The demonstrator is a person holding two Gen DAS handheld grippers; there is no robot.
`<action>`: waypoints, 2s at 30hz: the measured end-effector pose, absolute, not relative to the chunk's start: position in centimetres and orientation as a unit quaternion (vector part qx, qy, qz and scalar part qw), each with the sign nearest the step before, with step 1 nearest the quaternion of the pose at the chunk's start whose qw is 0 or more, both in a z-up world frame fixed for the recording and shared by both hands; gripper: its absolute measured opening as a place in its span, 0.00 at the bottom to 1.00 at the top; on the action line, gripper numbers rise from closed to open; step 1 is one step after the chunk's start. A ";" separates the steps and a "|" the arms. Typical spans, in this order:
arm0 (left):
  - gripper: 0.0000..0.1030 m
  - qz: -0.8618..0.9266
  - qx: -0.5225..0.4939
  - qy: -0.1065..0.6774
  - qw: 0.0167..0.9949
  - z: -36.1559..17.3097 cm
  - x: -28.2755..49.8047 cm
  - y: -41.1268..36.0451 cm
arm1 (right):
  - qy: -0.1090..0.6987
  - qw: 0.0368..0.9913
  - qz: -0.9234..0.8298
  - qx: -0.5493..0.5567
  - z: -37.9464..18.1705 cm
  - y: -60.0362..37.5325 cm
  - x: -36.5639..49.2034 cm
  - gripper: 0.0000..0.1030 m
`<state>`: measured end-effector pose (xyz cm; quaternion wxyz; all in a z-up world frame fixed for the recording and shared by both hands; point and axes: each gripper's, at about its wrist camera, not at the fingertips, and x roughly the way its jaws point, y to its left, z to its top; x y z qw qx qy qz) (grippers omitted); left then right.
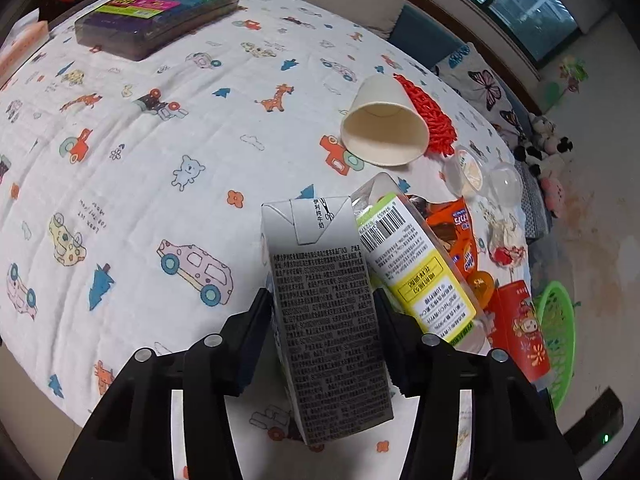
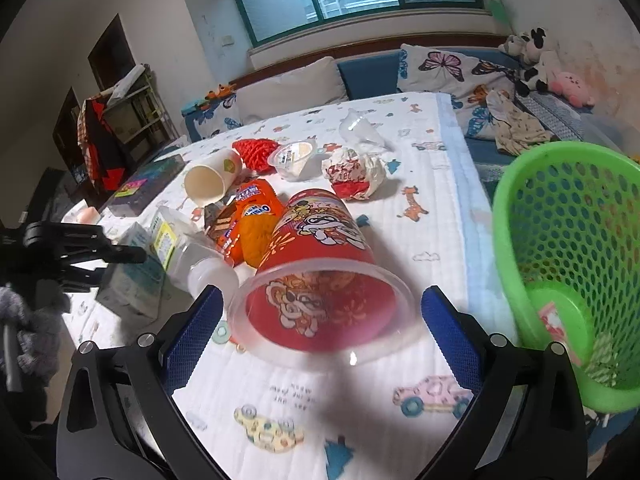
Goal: Collect trash
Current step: 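Grasp the red cartoon cup with the right tool while the left tool lifts the carton, then carry the cup and carton over the green basket and open both tools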
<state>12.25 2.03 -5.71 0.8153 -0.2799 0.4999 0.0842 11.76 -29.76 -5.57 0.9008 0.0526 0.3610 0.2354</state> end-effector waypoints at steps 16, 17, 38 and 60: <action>0.39 0.032 -0.260 0.512 0.818 -4.6 10.7 3.3 | 0.337 0.916 0.213 0.040 -3.0 -30.0 10.7 0.89; 0.39 0.032 -0.260 0.513 0.818 -4.5 10.5 3.4 | 0.336 0.917 0.212 0.040 -2.7 -30.0 10.7 0.89; 0.39 -0.120 -0.179 0.475 0.853 3.9 13.8 -2.3 | 0.315 0.942 0.076 0.086 4.4 -42.6 13.9 0.88; 0.39 -0.255 -0.092 0.494 0.826 4.2 22.9 -18.3 | 0.438 0.892 -0.080 0.078 -5.4 -50.5 21.9 0.90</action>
